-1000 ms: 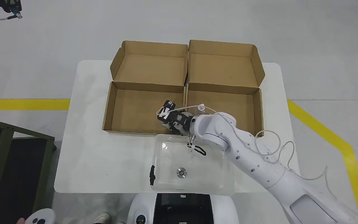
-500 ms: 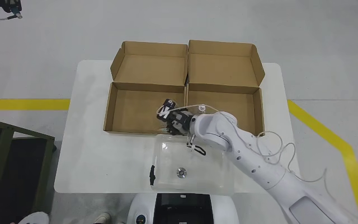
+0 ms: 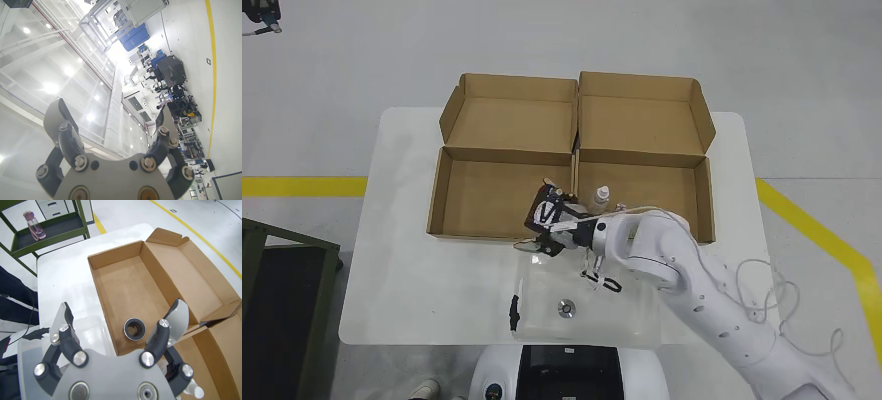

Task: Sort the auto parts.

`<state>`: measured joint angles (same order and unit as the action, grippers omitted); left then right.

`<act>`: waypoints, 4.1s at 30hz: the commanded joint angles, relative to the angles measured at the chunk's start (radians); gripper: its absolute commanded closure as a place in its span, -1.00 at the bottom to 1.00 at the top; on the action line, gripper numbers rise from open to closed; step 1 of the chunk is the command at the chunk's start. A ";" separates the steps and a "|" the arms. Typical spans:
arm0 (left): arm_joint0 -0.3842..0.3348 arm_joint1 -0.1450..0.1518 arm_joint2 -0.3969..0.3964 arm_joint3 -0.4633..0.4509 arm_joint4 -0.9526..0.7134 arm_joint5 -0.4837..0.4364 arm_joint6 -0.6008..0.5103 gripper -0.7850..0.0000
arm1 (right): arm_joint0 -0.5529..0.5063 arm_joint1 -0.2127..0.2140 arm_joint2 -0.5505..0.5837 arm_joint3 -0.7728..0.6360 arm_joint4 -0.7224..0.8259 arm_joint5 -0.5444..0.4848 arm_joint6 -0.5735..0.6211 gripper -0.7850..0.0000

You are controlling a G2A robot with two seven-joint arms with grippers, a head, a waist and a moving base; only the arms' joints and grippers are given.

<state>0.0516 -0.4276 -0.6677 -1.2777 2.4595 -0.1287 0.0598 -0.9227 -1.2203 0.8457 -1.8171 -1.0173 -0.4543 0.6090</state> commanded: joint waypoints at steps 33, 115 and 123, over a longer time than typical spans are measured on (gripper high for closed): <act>0.000 0.000 0.000 0.000 0.000 0.000 0.000 -1.00 | -0.420 0.126 0.172 -0.236 -0.436 -0.464 -0.088 -0.83; 0.000 0.000 0.000 0.000 0.000 0.000 0.000 -1.00 | -0.380 0.127 0.331 -0.249 0.251 -0.144 -0.269 1.00; 0.000 0.000 0.000 0.000 0.000 0.000 0.000 -1.00 | -0.380 0.127 0.331 -0.249 0.251 -0.144 -0.269 1.00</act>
<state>0.0516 -0.4276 -0.6677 -1.2777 2.4595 -0.1287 0.0598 -1.3028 -1.0932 1.1768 -2.0664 -0.7663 -0.5980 0.3396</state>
